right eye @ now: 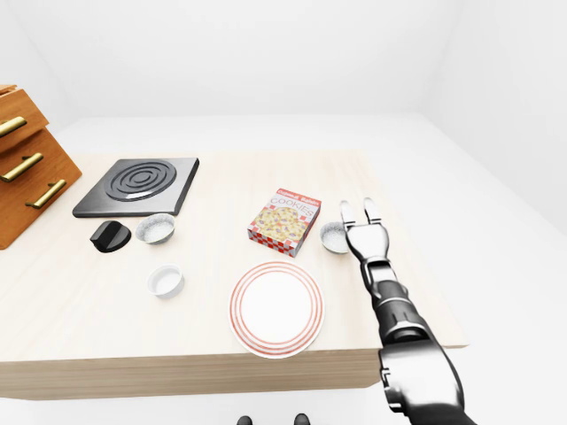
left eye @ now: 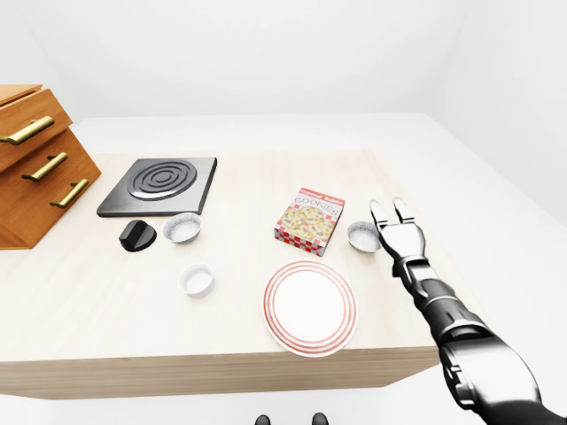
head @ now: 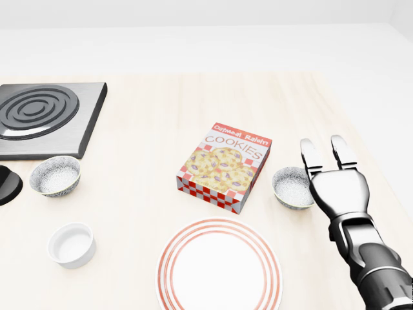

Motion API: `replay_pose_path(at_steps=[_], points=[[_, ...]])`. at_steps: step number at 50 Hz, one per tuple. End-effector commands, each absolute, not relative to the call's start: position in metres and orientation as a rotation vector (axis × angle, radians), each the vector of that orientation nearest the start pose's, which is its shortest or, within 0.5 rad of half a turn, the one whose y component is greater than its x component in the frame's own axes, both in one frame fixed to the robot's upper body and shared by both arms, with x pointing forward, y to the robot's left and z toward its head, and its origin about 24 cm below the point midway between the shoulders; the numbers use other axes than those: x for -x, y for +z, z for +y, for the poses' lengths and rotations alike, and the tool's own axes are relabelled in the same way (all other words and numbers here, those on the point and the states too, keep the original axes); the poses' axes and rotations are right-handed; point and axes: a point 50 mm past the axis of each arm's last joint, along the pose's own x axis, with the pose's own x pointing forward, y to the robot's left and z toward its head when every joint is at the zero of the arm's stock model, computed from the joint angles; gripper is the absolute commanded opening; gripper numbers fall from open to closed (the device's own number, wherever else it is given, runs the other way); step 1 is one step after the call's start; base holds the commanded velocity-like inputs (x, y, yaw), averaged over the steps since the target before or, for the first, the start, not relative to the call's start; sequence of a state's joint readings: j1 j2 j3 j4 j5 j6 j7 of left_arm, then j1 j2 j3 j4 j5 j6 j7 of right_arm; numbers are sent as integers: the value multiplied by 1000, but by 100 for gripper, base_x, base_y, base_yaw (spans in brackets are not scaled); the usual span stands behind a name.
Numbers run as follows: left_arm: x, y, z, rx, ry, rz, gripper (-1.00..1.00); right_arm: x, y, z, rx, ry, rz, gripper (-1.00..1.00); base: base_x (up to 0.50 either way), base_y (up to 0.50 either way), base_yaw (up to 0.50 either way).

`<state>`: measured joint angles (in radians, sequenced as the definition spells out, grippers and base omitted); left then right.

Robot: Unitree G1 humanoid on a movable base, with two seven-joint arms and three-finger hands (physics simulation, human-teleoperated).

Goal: Pick the akita bowl next to the plate and place it on the plate.

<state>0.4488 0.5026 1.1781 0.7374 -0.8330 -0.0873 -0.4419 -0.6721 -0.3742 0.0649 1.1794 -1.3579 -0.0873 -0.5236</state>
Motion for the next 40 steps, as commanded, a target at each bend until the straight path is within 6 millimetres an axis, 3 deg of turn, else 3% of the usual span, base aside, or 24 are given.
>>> replay_pose_path(at_steps=[1,40], points=[[52,27,460,338,1123,-25,100,-349,31,-229,1735,-54,-29,100,0,0,0],[55,24,460,373,1127,-27,100,-345,7,-206,1655,54,66,100,0,0,0]])
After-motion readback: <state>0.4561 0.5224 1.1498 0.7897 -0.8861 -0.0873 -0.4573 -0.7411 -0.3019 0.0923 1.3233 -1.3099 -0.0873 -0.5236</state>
